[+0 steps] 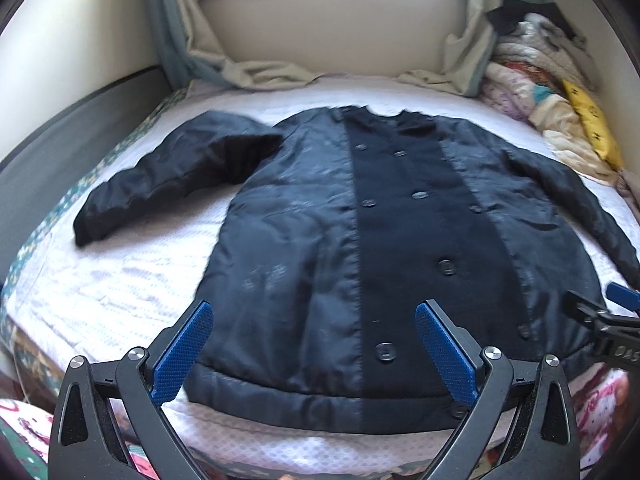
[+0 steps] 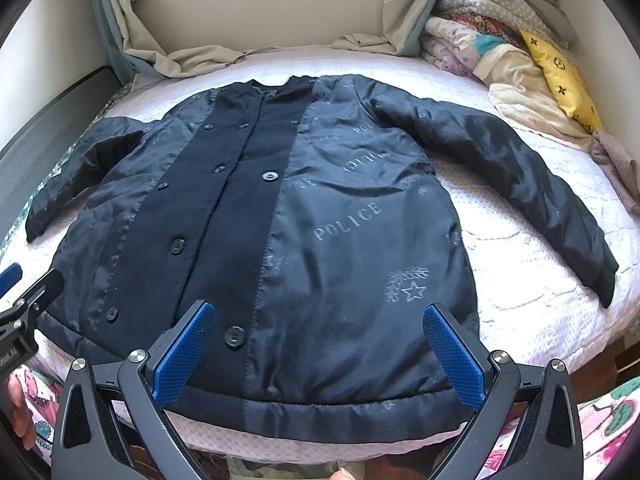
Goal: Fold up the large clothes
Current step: 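Reach the left tool to the coat sleeve cuff and grasp it, then lift the held sleeve with the left tool and lay it across the coat front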
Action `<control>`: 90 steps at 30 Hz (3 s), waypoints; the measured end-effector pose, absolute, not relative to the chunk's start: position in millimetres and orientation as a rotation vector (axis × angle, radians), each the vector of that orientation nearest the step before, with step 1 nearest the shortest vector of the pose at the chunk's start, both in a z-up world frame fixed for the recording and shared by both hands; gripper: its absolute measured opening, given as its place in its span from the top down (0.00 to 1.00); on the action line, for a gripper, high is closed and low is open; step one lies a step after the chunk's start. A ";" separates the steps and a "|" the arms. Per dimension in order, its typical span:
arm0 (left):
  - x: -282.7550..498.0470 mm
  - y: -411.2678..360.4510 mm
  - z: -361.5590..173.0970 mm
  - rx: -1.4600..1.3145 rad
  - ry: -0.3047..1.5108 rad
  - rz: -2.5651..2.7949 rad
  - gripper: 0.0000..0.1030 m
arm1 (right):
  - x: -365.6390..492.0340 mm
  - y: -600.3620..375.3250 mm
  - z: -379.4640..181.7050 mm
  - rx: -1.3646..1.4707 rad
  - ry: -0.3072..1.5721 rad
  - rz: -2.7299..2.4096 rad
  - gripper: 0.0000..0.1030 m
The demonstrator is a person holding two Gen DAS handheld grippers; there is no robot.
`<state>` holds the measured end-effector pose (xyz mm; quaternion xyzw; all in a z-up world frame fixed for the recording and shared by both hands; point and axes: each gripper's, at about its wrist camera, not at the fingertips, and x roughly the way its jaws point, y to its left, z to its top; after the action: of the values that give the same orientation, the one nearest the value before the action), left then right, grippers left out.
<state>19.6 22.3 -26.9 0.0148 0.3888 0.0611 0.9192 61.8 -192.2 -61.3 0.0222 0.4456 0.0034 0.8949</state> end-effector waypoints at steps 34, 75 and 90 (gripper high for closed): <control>53.2 125.6 -90.5 -0.302 1.036 0.210 0.47 | 98.2 -211.1 -82.8 0.108 1.096 0.000 0.00; 132.0 386.3 -86.3 -1.188 0.792 0.390 0.12 | 237.6 -186.0 -27.1 -0.067 0.918 0.195 0.00; 147.3 432.1 -129.0 -1.474 0.556 0.417 0.78 | 249.1 -172.2 -49.7 -0.113 0.983 0.201 0.00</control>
<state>147.3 432.1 -129.0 -0.6581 0.2481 0.1864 0.6860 249.1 -172.2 -49.7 -0.0543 0.4708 0.0963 0.8753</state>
